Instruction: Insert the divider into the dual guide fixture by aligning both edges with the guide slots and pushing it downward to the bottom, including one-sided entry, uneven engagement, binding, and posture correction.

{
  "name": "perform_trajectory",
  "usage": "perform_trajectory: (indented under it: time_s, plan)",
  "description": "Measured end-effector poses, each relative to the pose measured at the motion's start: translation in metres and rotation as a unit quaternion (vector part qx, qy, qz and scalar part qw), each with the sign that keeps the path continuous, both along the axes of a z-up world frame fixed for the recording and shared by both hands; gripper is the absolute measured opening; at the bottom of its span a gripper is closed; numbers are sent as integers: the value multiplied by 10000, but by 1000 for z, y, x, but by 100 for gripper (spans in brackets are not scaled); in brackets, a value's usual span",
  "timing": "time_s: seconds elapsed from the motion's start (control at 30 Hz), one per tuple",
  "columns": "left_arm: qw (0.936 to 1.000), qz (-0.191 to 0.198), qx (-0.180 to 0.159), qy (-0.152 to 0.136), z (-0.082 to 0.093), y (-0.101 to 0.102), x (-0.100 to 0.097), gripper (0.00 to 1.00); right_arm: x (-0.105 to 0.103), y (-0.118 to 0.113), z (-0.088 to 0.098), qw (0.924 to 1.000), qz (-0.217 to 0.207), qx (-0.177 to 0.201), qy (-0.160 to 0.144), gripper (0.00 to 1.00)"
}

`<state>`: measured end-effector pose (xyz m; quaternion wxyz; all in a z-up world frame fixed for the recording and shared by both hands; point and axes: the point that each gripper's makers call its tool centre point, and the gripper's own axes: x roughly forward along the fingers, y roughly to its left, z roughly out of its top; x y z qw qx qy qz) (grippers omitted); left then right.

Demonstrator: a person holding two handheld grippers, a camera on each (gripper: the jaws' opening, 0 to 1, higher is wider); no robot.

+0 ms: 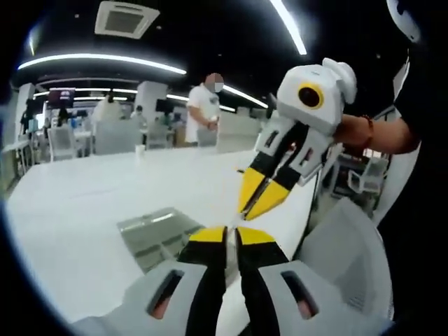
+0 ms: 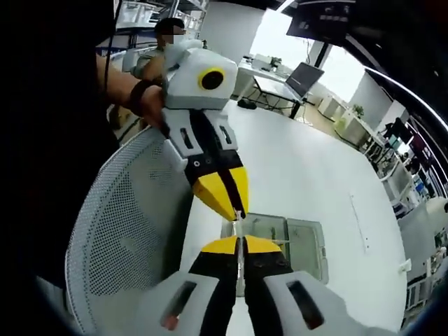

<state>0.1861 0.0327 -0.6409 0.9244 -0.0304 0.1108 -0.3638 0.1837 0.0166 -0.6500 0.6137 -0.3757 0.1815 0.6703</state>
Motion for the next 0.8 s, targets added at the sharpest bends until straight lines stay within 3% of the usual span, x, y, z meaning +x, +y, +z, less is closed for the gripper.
perform_trajectory:
  time_s: [0.1, 0.6, 0.8]
  plan:
    - [9999, 33, -122, 30, 1, 2, 3, 5, 2, 2, 0, 10000, -24, -66, 56, 0]
    - [9995, 72, 136, 276, -16, 8, 7, 20, 11, 2, -5, 9989, -338, -255, 222, 0]
    - [9992, 120, 60, 369, -22, 11, 7, 22, 17, 2, -7, 9979, -495, -211, 372, 0]
